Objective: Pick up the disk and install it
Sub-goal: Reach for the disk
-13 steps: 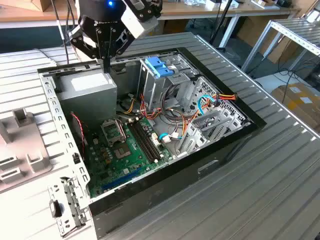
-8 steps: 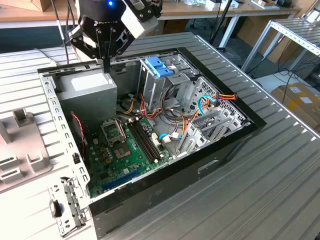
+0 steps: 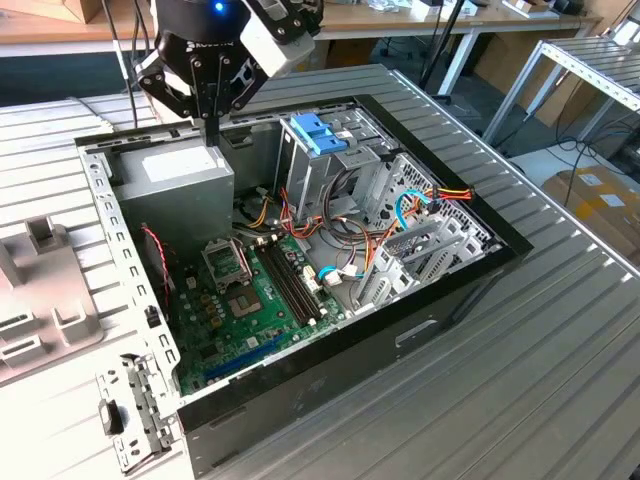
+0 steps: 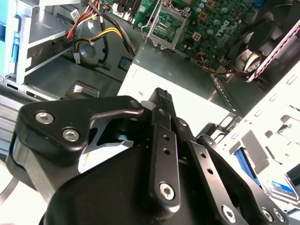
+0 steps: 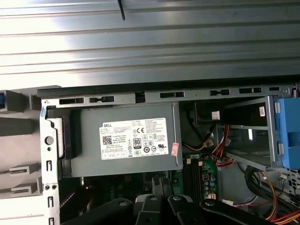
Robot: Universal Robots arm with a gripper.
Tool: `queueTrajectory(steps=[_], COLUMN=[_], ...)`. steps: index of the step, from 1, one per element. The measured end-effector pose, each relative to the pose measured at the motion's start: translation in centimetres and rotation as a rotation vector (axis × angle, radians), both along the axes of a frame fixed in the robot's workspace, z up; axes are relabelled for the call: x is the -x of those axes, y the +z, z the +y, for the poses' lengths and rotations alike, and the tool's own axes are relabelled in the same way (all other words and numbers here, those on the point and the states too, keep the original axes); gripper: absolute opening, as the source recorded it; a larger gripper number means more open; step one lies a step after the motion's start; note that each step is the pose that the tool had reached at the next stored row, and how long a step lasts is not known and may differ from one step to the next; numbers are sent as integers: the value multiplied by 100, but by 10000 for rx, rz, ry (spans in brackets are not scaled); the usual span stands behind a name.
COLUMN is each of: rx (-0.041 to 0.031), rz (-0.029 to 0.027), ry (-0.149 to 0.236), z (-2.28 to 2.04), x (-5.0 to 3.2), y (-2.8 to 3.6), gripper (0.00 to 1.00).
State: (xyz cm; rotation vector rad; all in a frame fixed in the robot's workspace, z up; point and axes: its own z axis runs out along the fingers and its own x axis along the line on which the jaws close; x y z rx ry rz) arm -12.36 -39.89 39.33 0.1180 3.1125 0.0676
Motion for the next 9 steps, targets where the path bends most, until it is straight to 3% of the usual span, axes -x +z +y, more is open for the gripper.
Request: queueTrajectory(steps=[9], rx=[0], rz=[0], ry=[-1], z=[0], x=[20], y=[0], gripper=[11])
